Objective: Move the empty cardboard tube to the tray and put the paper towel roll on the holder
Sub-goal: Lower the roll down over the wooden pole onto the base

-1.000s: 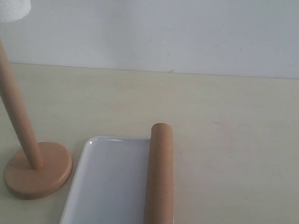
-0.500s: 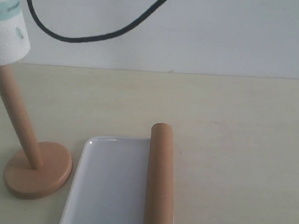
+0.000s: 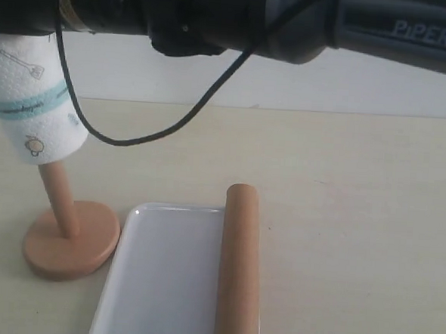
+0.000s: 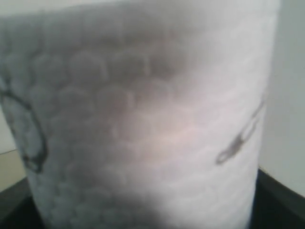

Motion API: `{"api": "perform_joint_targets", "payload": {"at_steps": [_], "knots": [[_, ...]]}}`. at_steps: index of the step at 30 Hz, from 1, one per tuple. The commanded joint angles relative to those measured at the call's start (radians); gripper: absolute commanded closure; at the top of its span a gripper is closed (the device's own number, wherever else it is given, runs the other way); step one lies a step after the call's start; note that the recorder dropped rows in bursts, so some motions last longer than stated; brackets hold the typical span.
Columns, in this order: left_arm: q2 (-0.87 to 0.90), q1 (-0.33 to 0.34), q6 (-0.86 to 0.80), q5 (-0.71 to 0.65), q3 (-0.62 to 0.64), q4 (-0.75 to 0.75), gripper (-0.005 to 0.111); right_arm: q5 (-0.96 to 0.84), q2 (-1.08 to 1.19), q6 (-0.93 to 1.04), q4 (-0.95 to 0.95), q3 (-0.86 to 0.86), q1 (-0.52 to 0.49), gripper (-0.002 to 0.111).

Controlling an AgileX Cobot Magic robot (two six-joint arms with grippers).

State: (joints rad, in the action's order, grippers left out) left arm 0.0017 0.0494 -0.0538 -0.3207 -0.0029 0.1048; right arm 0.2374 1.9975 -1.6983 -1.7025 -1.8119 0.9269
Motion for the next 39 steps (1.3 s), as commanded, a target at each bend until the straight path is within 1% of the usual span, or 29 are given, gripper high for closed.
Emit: {"api": "perform_joint_targets", "payload": {"at_steps": [1,3,6,10,16,19,23,28,31,34,39], "knots": [[-0.002,-0.002,-0.003,0.002,0.003,0.010,0.103,0.057,0.032,0.239,0.236,0.000,0.001,0.109],[-0.002,-0.002,-0.003,0.002,0.003,0.010,0.103,0.108,0.057,0.396,0.383,0.000,0.001,0.109],[-0.002,-0.002,-0.003,0.002,0.003,0.010,0.103,0.191,0.093,0.591,0.552,0.000,0.001,0.109],[-0.002,-0.002,-0.003,0.002,0.003,0.010,0.103,0.277,0.125,0.758,0.712,0.017,0.001,0.109],[-0.002,-0.002,-0.003,0.002,0.003,0.010,0.103,0.337,0.127,1.007,0.963,0.122,0.001,0.109],[-0.002,-0.002,-0.003,0.002,0.003,0.010,0.103,0.342,0.127,1.049,1.012,0.172,0.001,0.109],[-0.002,-0.002,-0.003,0.002,0.003,0.010,0.103,0.373,0.127,1.071,1.026,0.236,0.001,0.109],[-0.002,-0.002,-0.003,0.002,0.003,0.010,0.103,0.407,0.127,1.194,1.170,0.329,0.001,0.109],[-0.002,-0.002,-0.003,0.002,0.003,0.010,0.103,0.459,0.128,1.270,1.268,0.383,0.001,0.109],[-0.002,-0.002,-0.003,0.002,0.003,0.010,0.103,0.502,0.128,1.318,1.353,0.428,0.001,0.109],[-0.002,-0.002,-0.003,0.002,0.003,0.010,0.103,0.490,0.129,1.352,1.437,0.453,0.001,0.109]]}}
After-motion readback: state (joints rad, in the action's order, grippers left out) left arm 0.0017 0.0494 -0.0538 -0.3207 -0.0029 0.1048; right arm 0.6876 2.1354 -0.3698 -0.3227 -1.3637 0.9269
